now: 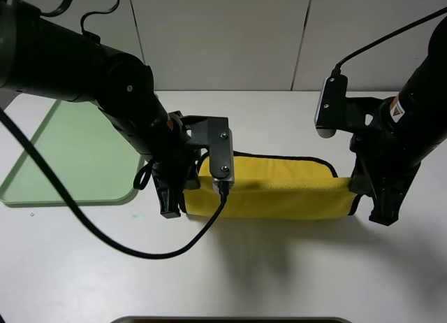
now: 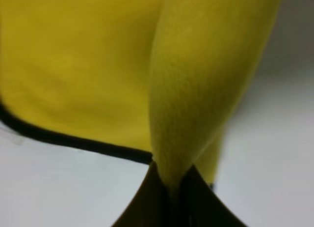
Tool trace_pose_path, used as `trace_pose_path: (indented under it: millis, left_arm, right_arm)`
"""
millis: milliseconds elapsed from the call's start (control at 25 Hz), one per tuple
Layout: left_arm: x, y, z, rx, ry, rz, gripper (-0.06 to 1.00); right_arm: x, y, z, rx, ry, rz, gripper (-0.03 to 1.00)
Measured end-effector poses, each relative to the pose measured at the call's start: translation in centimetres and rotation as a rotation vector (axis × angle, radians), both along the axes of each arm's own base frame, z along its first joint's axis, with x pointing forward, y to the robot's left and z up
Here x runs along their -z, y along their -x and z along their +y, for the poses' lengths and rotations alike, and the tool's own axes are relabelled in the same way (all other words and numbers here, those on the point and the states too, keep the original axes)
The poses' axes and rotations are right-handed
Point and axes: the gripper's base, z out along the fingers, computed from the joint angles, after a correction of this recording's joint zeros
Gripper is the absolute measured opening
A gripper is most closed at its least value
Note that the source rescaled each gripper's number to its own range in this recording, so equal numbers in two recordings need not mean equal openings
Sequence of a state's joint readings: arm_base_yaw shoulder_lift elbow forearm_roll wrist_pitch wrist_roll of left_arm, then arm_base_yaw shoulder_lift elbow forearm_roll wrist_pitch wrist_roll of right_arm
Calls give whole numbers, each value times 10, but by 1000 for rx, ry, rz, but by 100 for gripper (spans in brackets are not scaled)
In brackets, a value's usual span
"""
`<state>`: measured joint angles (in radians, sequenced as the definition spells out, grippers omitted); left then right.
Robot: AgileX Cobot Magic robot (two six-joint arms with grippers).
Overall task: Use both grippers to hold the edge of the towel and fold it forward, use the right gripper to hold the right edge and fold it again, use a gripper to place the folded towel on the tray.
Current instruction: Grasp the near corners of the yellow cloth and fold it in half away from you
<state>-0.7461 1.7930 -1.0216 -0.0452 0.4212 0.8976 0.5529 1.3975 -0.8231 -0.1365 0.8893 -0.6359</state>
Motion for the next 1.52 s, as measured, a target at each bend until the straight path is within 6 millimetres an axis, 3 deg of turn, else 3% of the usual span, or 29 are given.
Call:
trace_pose_path:
  millis: [560, 880, 1520]
  left_arm:
    - [-2, -35, 7, -93, 144, -190, 0]
    - [23, -47, 2, -106, 162, -224, 0]
    - [48, -62, -8, -118, 246, -348, 0]
  right_arm:
    - [20, -26, 6, 44, 51, -91, 0]
    - [24, -34, 9, 29, 51, -122, 0]
    - [39, -40, 13, 11, 65, -111, 0]
